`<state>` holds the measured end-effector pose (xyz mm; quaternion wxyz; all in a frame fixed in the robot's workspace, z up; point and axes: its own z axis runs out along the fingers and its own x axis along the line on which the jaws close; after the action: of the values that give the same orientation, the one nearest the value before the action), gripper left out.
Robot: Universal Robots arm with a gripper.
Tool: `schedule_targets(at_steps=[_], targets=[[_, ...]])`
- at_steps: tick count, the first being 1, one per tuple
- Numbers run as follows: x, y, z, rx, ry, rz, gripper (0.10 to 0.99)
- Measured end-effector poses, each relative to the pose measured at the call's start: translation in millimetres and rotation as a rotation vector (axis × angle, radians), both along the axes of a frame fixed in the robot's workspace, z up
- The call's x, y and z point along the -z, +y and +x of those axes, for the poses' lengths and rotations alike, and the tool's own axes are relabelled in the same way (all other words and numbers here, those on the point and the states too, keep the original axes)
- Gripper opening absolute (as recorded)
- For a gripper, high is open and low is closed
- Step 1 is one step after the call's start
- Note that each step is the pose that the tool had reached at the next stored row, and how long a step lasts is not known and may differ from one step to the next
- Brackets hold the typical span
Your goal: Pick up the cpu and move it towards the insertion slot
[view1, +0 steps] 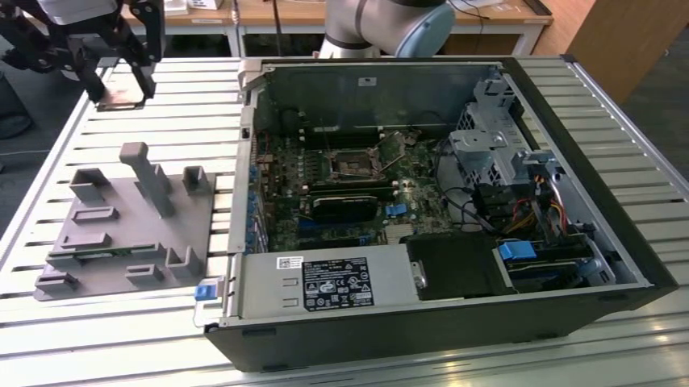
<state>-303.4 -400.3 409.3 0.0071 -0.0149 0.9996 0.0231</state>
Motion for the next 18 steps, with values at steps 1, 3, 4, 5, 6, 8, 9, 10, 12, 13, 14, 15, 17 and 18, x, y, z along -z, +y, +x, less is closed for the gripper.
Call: schedule_targets(at_steps=[1, 3, 4, 5, 6, 8, 9, 10, 12, 13, 14, 15, 17, 18], targets=[[0.0, 0.0, 2.7, 0.0, 0.0, 0.0, 0.537], [0.1, 0.1, 7.8, 0.0, 0.0, 0.0, 0.537], [0.1, 0.2, 10.2, 0.0, 0.0, 0.0, 0.537], [0.1, 0.4, 12.4, 0.0, 0.0, 0.0, 0.537], [0.2, 0.5, 14.7, 0.0, 0.0, 0.0, 0.537], [0.3, 1.0, 19.8, 0.0, -0.0001, 0.0, 0.537], [0.3, 1.3, 22.4, 0.0, 0.0, 0.0, 0.537], [0.3, 1.5, 24.8, 0.0, -0.0001, 0.0, 0.537], [0.4, 1.9, 29.6, 0.0, -0.0002, 0.0, 0.537], [0.4, 2.2, 32.1, 0.0, -0.0003, 0.0, 0.537], [0.4, 2.4, 34.6, 0.0, -0.0003, 0.0, 0.537], [0.5, 2.7, 37.3, 0.0, -0.0004, 0.0, 0.537], [0.6, 3.2, 43.0, 0.0, -0.0004, 0.0, 0.537], [0.7, 3.4, 45.6, 0.0, -0.0005, 0.0, 0.537]])
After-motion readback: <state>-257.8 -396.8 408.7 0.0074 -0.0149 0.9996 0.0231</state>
